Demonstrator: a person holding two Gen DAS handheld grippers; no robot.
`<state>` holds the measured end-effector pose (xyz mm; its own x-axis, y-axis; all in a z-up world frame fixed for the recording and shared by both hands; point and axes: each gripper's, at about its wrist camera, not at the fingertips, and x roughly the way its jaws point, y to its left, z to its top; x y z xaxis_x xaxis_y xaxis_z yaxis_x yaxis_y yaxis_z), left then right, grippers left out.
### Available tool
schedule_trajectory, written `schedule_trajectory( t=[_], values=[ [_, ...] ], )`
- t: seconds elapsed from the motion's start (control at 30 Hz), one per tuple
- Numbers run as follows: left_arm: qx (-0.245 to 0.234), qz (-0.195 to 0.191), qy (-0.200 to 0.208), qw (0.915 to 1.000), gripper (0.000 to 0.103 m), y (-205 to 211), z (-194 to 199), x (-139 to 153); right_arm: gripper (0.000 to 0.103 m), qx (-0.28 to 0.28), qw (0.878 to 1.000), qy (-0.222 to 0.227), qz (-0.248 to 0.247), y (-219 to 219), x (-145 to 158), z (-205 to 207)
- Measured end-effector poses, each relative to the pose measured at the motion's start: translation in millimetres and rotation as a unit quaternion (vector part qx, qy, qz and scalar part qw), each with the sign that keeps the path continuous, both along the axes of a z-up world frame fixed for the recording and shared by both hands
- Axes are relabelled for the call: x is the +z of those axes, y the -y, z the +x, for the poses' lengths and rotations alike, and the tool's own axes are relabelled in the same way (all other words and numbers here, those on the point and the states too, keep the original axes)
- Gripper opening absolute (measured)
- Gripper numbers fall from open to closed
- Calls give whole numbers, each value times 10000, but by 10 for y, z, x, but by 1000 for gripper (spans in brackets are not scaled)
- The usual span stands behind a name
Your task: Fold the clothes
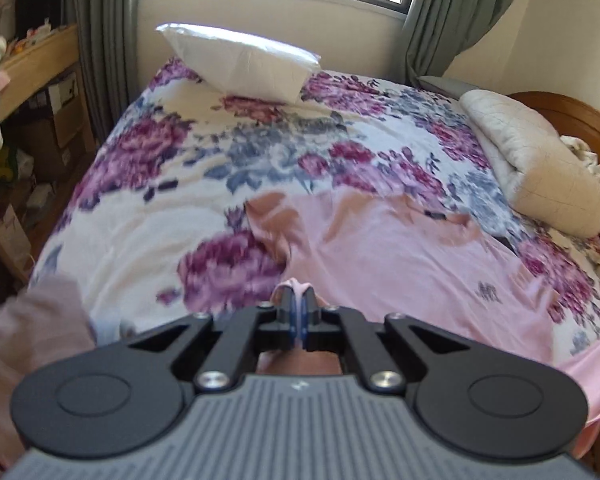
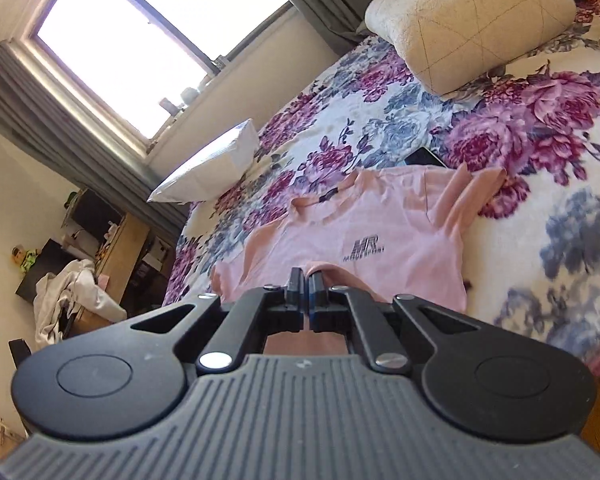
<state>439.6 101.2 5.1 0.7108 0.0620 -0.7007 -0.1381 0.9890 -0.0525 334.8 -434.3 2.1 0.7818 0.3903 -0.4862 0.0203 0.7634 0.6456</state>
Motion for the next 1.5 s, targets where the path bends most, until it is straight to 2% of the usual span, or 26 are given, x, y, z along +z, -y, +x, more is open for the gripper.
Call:
schedule_trajectory(
  t=[0.03,0.07,0.1,0.13,0.17,0.23,0.3,0.37,0.43,0.47,0.5,0.6,0.7,0.73,0.77,0.8,0.87,0.9,1.03,1.13,1.27,1.33,1.37,1.43,1.47,1.5],
  values=[
    [172,251,-43,9995,7,-1,284,-12,8,-262,9996,124,-37,36,-3,370],
    [336,924,-115,9951,10,94,615,-77,27,-523,9983,248,-75,71,-6,740],
    [498,1606,-188,9856,12,193,949,-144,61,-788,9962,352,-135,106,-12,1108],
    [693,2194,-209,9730,18,286,1138,-216,72,-1109,9923,165,-534,130,-67,1427],
    [737,2650,-198,9612,23,370,1285,-310,77,-1210,9893,42,-813,139,-127,1534],
    [530,2753,-44,9599,49,414,1320,-438,77,-1126,9866,-50,-1184,143,-283,1637],
    [329,2629,74,9642,54,351,1259,-571,77,-850,9864,-38,-1408,128,-503,1580],
    [379,2365,-95,9709,57,205,1142,-730,77,-607,9858,-100,-1560,89,-811,1382],
    [529,1446,-450,9870,57,-13,828,-962,77,-304,9864,-157,-1610,12,-1169,1084],
    [507,1073,-504,9917,57,-63,677,-1060,77,-114,9870,-98,-1599,-73,-1360,863],
    [307,659,-609,9955,57,-24,376,-1323,76,69,9872,-39,-1592,-158,-1545,647],
    [101,596,-876,9943,57,188,-2,-1775,76,87,9789,246,-2028,-411,-1819,295],
    [272,321,-939,9947,57,190,-105,-2083,76,-68,9660,571,-2521,-608,-1934,162],
    [319,252,-856,9955,47,156,-129,-2100,74,-40,9623,545,-2664,-661,-1975,207],
    [254,219,-631,9974,34,133,-173,-2081,55,1,9584,448,-2820,-706,-2014,265],
    [185,188,-403,9988,8,110,-218,-2061,5,2,9556,425,-2916,-722,-2027,291],
    [224,171,-315,9991,6,81,-297,-1896,2,68,9479,293,-3172,-763,-2026,284],
    [227,198,-158,9994,6,75,-386,-1787,2,-77,9470,362,-3191,-755,-1981,198],
    [40,199,65,9998,6,51,-637,-1542,2,-401,9617,546,-2655,-550,-1777,-394],
    [-114,200,9,9997,6,-9,-869,-1434,2,-409,9663,434,-2506,-449,-1762,-865],
    [-403,68,-447,9982,6,-104,-1131,-1490,2,-219,9717,-107,-2348,-364,-1893,-1406],
    [-594,282,-714,9953,10,-73,-1192,-1570,0,284,9681,-549,-2427,-407,-2017,-1520],
    [-619,656,-871,9921,10,-28,-1222,-1596,2,526,9645,-758,-2473,-430,-2076,-1576],
    [-477,974,-831,9906,18,-26,-1233,-1568,4,647,9500,-764,-2957,-499,-2023,-1598],
    [-404,1128,-807,9895,21,-26,-1239,-1553,11,596,9477,-611,-3075,-519,-1944,-1574],
    [-388,1089,-642,9912,29,-40,-1195,-1489,31,551,9486,-437,-3087,-526,-1867,-1525]
  ],
)
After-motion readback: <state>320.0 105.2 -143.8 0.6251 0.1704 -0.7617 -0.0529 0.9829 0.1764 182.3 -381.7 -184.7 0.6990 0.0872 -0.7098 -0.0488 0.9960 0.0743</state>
